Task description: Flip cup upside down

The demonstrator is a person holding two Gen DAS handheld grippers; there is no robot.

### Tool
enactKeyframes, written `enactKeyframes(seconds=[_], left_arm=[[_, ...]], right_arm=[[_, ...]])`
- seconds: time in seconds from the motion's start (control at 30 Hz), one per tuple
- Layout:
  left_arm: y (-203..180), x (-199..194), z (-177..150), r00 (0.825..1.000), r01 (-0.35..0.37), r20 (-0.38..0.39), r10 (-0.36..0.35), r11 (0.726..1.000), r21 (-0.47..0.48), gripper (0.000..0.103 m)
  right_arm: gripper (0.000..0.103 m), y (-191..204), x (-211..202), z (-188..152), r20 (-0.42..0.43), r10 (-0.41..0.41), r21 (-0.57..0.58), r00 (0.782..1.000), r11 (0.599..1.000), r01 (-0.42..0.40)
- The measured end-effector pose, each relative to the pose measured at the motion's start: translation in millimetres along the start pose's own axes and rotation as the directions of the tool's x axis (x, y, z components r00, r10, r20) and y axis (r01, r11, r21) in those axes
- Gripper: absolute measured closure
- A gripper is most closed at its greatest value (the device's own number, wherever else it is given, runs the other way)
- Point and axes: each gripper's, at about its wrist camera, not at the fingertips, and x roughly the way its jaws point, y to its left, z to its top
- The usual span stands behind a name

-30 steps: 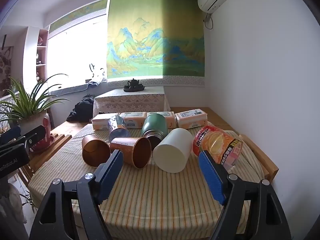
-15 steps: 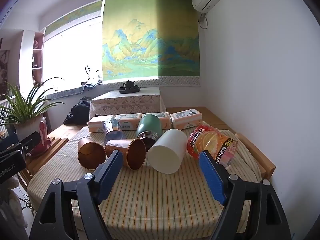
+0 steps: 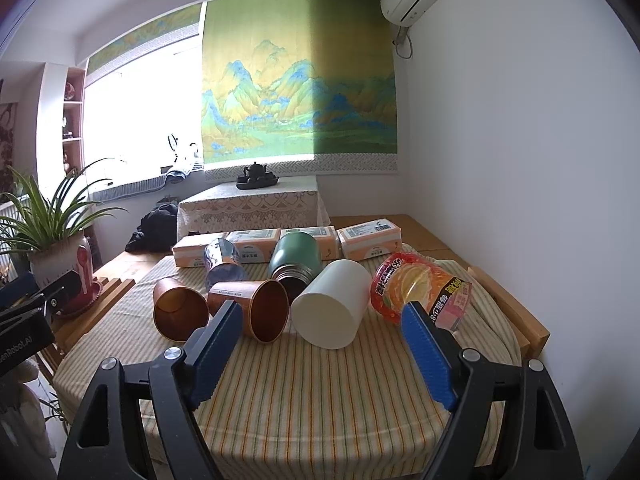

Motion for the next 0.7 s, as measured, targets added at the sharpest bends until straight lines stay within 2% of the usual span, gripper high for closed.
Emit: enactKeyframes(seconds=[0.7], left_arm=[[-1.3,3.0,-0.7,1.0,0.008,-0.011,-0.008,1.0,0.003,0.001]], right_arm=[[0.024,1.4,4.6,-0.3,-0.01,0.0,0.003,1.0,1.0,0.0]])
